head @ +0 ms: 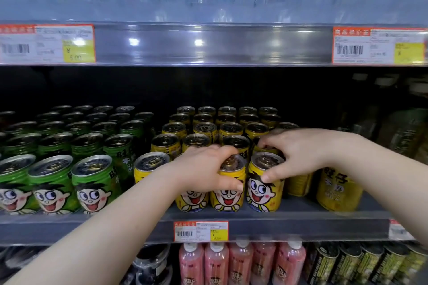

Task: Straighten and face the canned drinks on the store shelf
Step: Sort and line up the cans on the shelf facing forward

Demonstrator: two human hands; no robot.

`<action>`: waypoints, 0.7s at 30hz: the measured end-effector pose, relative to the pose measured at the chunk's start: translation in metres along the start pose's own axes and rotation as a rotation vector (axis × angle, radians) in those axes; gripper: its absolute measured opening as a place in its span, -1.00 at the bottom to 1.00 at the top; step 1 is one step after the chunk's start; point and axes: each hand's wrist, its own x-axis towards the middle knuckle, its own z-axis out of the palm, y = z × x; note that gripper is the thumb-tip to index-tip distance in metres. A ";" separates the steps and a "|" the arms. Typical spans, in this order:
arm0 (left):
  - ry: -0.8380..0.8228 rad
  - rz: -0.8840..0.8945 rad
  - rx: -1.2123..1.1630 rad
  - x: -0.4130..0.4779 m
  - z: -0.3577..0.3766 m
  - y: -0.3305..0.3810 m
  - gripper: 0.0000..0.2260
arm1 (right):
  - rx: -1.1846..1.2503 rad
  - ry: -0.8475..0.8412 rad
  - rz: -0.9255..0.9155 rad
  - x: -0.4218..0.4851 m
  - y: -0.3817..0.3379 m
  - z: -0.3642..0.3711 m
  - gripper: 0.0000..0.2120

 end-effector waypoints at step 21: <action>0.054 0.107 -0.028 0.027 -0.002 0.052 -0.28 | 0.034 -0.048 0.394 -0.005 0.057 0.017 -0.25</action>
